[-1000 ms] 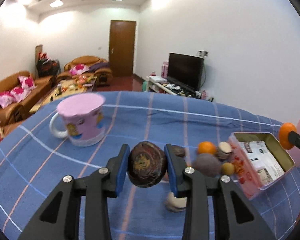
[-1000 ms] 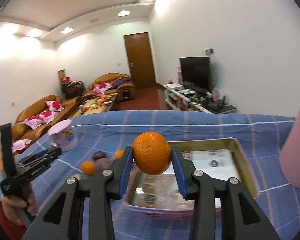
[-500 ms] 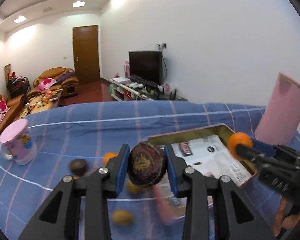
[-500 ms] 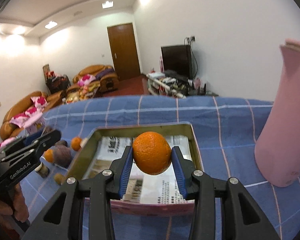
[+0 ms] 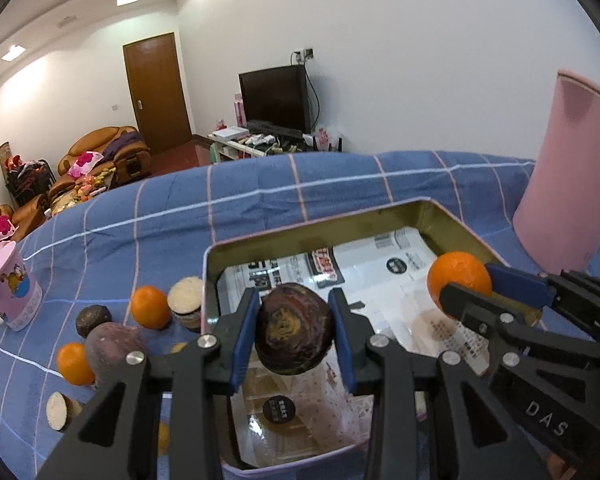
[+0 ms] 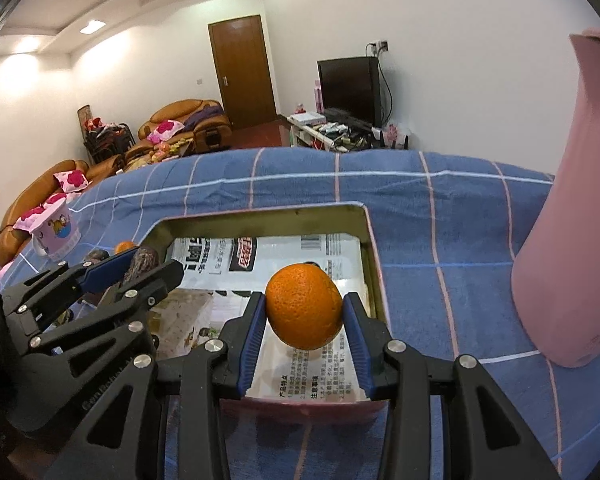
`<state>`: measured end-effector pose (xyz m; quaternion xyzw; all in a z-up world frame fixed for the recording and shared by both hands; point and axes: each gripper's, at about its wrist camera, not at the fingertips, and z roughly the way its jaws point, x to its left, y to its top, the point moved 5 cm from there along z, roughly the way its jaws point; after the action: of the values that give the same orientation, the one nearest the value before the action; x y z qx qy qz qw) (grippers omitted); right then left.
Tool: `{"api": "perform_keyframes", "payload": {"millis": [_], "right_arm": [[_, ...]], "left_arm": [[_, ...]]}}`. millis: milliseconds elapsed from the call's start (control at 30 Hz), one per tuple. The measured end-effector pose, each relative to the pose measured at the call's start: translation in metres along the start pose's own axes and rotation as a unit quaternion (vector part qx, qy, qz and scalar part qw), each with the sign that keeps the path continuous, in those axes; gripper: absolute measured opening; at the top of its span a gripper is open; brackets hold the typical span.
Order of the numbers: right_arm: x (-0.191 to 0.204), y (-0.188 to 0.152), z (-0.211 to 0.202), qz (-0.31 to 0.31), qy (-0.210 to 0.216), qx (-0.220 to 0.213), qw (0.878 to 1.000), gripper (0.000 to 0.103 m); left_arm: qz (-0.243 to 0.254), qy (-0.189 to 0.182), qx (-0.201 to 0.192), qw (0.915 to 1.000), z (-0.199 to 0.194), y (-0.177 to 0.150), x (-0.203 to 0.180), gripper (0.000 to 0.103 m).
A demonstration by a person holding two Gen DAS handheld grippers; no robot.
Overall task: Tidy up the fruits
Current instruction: 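Carry the orange into the tin with the right gripper while the left drops the dark fruit in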
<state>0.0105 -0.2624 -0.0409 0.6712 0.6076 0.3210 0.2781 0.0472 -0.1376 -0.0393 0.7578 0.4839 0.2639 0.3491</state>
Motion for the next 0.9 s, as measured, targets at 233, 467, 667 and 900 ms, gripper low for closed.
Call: {"api": "perform_keyframes", "payload": {"millis": [233, 467, 667, 900], "right_arm": [[0.005, -0.001, 0.000, -0.008, -0.009, -0.001, 1.000, 0.043], [0.002, -0.001, -0.002, 0.004, -0.004, -0.006, 1.000, 0.043], [0.000, 0.001, -0.006, 0.026, 0.011, -0.013, 1.000, 0.043], [-0.003, 0.012, -0.047, 0.024, -0.032, -0.131, 0.991, 0.093]], "left_arm": [[-0.004, -0.007, 0.013, 0.9999, 0.005, -0.002, 0.001, 0.038], [0.004, -0.005, 0.021, 0.9998, 0.008, -0.003, -0.002, 0.039], [0.013, 0.018, 0.014, 0.9996, 0.006, -0.002, -0.005, 0.060], [0.016, 0.028, -0.049, 0.9983, -0.017, 0.003, -0.004, 0.103]]}}
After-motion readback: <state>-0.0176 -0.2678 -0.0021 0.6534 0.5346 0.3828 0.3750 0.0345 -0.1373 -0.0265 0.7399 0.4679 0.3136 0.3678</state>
